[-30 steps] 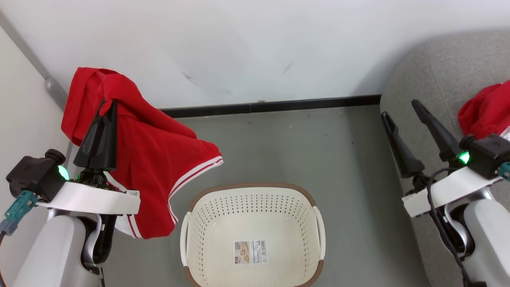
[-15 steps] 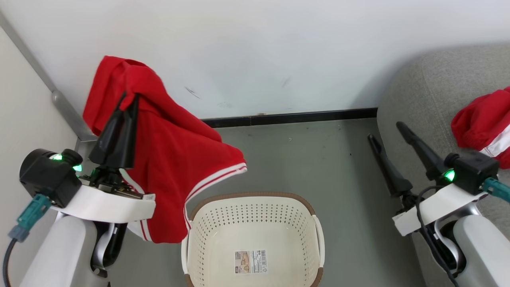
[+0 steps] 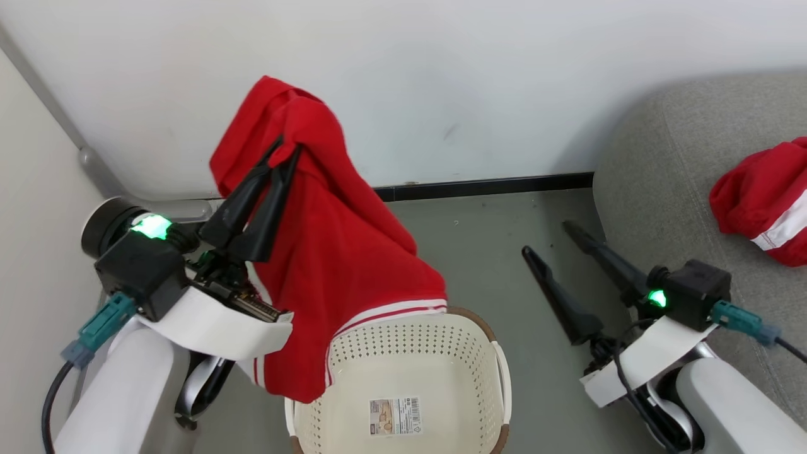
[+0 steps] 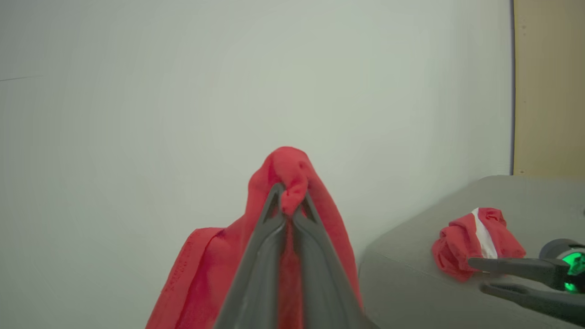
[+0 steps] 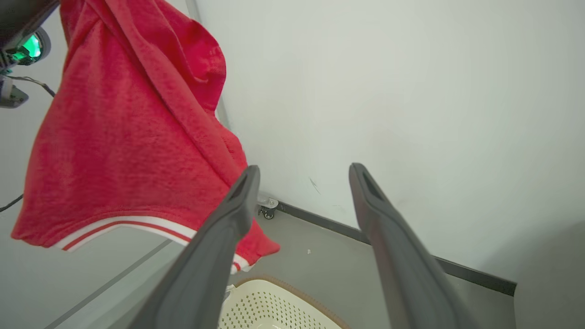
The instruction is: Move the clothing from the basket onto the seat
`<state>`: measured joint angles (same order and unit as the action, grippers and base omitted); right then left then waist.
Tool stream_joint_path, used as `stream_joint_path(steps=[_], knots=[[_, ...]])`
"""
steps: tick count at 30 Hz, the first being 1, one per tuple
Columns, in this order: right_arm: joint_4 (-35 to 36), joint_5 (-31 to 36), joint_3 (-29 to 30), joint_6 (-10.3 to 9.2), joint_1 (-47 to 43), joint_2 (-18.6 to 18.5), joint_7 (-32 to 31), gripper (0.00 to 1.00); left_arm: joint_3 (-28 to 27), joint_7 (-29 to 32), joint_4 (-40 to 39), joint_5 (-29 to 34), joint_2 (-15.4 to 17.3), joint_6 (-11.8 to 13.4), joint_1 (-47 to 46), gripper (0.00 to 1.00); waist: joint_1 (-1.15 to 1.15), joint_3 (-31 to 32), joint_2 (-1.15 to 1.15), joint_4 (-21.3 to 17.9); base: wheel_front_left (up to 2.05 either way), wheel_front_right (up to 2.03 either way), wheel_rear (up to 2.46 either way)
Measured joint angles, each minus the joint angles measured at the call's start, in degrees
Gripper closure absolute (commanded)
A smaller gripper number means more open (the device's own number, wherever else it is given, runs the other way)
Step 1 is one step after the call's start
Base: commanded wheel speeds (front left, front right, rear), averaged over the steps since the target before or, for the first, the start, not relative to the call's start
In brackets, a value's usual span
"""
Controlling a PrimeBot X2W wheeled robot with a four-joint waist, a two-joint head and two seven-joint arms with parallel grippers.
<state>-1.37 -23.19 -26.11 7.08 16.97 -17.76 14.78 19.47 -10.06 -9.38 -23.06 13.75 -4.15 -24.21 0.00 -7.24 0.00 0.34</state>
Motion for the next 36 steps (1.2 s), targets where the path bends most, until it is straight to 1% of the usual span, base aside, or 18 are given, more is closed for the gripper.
stream_joint_path(steps=[9, 13, 14, 22, 28, 29, 30, 31, 36], knots=[[2.4, -1.0, -5.5, 0.00, 3.2, -0.7, 0.0, 0.00, 4.6, 2.0, -1.2, 0.4, -1.2, -1.1, -3.4, 1.00, 0.00, 0.0, 0.00, -0.7, 0.00, 0.00, 0.00], [2.7, -1.0, -6.8, 0.00, 3.7, -0.9, 0.0, 0.00, 6.1, 2.5, -1.6, 0.4, -2.1, -1.3, -4.8, 1.00, 0.00, -0.1, 0.00, -0.8, 0.00, 0.00, 0.00], [2.8, -1.0, -7.7, 0.00, 4.3, -1.0, 0.0, 0.00, 7.0, 2.7, -2.0, 0.4, -2.8, -1.4, -5.8, 1.00, 0.00, -0.1, 0.00, -0.8, 0.00, 0.00, 0.00], [3.0, -2.1, -9.6, 0.00, 6.0, -1.1, 0.0, 0.00, 9.4, 3.9, -2.8, 0.5, -3.5, -2.1, -8.1, 1.00, 0.00, -0.3, 0.00, -0.9, 0.00, 0.00, 0.00], [3.0, -2.9, -10.3, 0.00, 7.3, -1.1, 0.0, 0.00, 11.5, 4.8, -2.9, 0.7, -4.3, -2.1, -8.6, 1.00, 0.00, -0.5, 0.00, -1.0, 0.00, 0.00, 0.00], [2.9, -3.0, -10.5, 0.00, 7.4, -1.2, 0.0, 0.51, 11.8, 5.0, -2.9, 0.7, -4.4, -2.1, -8.7, 1.00, 0.00, -0.6, 0.00, -0.9, 0.00, 0.00, 0.00], [2.8, -3.0, -10.7, 0.00, 7.5, -1.3, 0.0, 0.92, 12.0, 5.1, -2.9, 0.7, -4.4, -2.1, -8.8, 1.00, 0.00, -0.6, 0.00, -0.9, 0.00, 0.00, 0.00], [2.8, -3.0, -11.1, 0.00, 7.7, -1.6, 0.0, 1.00, 12.2, 5.3, -2.9, 0.7, -4.4, -2.1, -8.9, 1.00, 0.00, -0.7, 0.00, -0.9, 0.00, 0.00, 0.00], [2.6, -3.1, -12.0, 0.00, 8.2, -2.1, 0.0, 1.00, 12.8, 6.0, -2.9, 0.7, -4.5, -2.1, -9.3, 1.00, 0.00, -0.9, 0.00, -0.8, 0.00, 0.00, 0.00]])
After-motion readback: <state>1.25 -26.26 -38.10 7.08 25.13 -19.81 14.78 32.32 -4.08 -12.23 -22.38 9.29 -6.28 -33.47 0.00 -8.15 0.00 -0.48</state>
